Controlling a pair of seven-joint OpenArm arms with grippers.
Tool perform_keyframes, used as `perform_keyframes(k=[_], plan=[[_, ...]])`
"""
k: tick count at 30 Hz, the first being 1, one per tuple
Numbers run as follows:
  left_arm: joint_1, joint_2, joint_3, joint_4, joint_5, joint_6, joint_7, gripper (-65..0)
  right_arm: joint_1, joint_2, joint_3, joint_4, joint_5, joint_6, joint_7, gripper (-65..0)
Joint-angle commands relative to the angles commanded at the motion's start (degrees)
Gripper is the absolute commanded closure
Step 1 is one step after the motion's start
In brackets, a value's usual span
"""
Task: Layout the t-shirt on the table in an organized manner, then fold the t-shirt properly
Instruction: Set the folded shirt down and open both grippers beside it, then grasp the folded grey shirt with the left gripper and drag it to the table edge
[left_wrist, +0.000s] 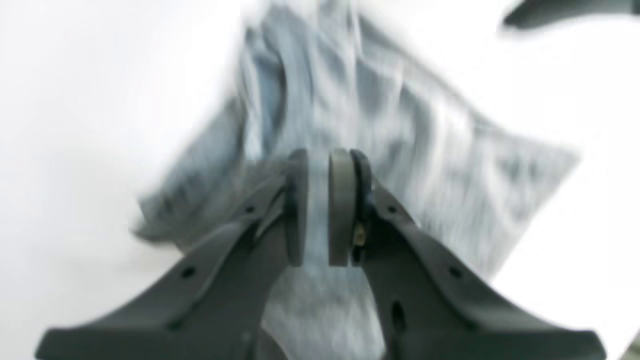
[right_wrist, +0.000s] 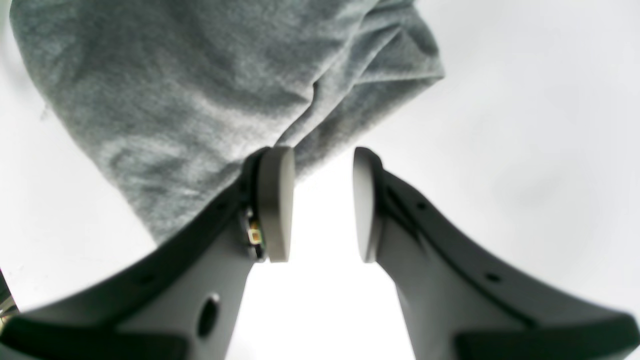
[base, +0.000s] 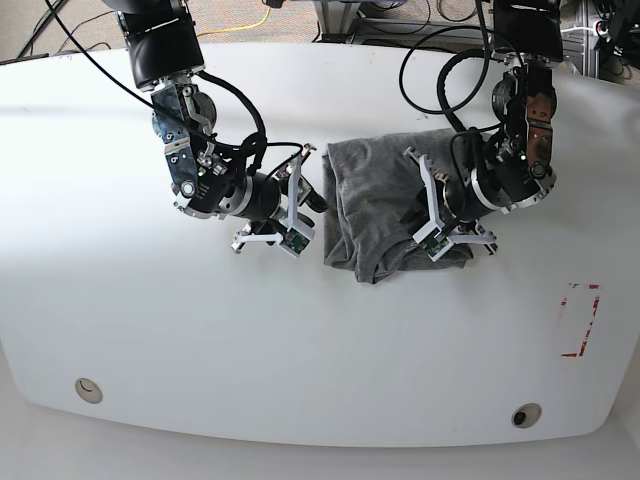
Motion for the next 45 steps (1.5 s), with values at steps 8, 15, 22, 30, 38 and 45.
perform_keyframes(k=[8,15,22,30,38,45], plan=[[-0.79,7.47,0.18,-3.43,6.68,9.58,-13.54,-6.3,-0.18,0.44,4.66,-0.09,0.44,0.26,0.00,-18.5],[-0.18,10.90,4.31,-10.29,12.48,20.48,-25.58,-6.3,0.00,2.37,6.33,0.97,0.62,0.35,-0.09,-18.5],[1.14,10.55,13.63,-18.37,19.34,31.38,-34.73,-6.3,-0.26,3.43,6.33,2.46,0.62,0.35,-0.09,-18.5],[3.08,10.11,16.79,-25.76,21.89,34.90,-37.80,-6.3,-0.53,3.43,8.70,2.37,0.62,0.44,-0.09,-18.5],[5.80,5.19,11.16,-27.08,21.63,34.64,-37.89,-6.3,-1.05,3.43,10.29,2.37,0.62,0.44,-0.09,-18.5],[7.91,0.79,3.16,-27.08,21.54,34.55,-37.89,-6.3,-1.67,3.43,11.34,2.46,0.62,1.85,-0.09,-18.5]])
